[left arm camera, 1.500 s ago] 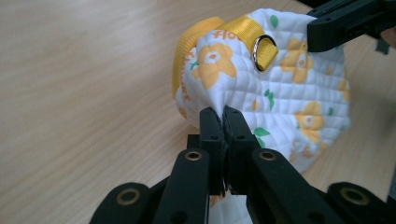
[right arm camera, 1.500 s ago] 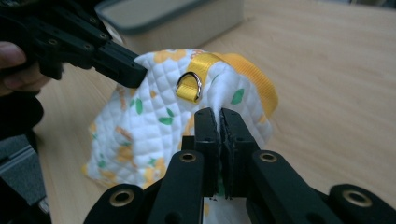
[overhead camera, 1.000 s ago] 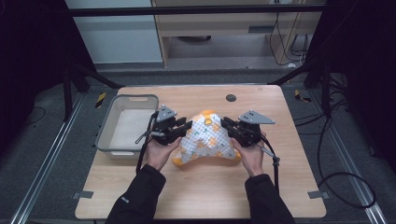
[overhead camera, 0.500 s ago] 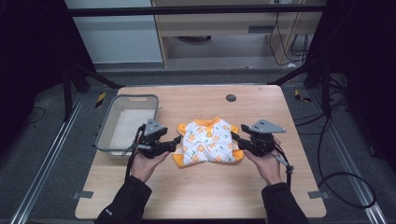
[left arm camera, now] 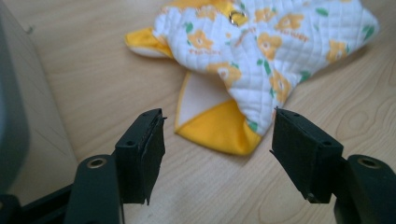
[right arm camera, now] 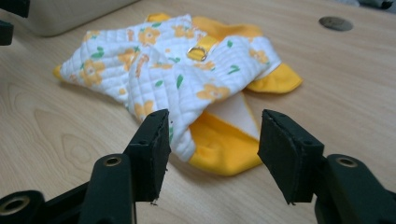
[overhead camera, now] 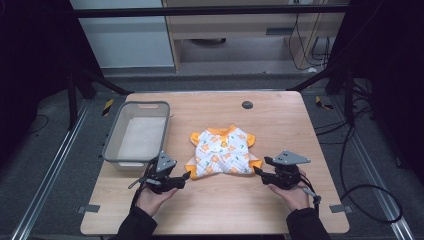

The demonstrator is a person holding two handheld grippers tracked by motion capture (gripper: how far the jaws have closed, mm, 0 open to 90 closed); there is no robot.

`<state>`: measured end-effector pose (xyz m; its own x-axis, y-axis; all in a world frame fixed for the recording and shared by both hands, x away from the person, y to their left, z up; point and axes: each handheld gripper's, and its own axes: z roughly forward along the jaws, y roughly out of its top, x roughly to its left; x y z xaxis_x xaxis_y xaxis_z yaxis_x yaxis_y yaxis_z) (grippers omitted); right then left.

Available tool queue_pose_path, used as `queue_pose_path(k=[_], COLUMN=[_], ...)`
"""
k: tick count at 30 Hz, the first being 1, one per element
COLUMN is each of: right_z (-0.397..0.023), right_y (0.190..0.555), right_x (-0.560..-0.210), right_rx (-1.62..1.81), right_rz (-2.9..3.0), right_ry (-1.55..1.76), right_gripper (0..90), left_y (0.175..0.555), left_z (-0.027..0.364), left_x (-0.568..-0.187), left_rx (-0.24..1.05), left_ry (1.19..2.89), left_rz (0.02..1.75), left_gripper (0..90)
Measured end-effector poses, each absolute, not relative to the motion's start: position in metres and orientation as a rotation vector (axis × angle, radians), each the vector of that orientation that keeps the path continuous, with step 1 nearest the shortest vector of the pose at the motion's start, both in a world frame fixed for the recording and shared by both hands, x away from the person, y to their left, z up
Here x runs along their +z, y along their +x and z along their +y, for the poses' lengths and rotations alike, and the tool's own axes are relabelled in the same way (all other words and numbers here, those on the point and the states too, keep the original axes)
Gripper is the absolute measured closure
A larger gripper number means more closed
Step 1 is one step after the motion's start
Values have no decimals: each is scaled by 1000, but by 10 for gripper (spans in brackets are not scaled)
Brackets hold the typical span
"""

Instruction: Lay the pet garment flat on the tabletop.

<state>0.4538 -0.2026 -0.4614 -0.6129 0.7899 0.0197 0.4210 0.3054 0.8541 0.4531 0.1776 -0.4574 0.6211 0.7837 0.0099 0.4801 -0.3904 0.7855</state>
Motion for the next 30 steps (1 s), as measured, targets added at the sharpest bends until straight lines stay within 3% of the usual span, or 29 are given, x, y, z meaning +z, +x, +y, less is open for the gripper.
queue_pose_path(k=[9,18,25,30], right_z=[-188,-174,-172,-169], right_y=[456,464,468,466], right_x=[-483,-496,-497,-494], right_rx=[1175,1091,1041,1025], right_rz=[2277,2329,2345,2356], right_ry=[1048,1003,1019,1012], right_gripper=[468,569,743,806], left_y=[456,460,465,464], left_z=[163,146,141,139], left_x=[-476,-488,-491,-487], left_rx=[457,458,427,405], left_ry=[2148,2228,2248,2244], left_rz=[956,893,925,931], left_gripper=[368,496,738,827])
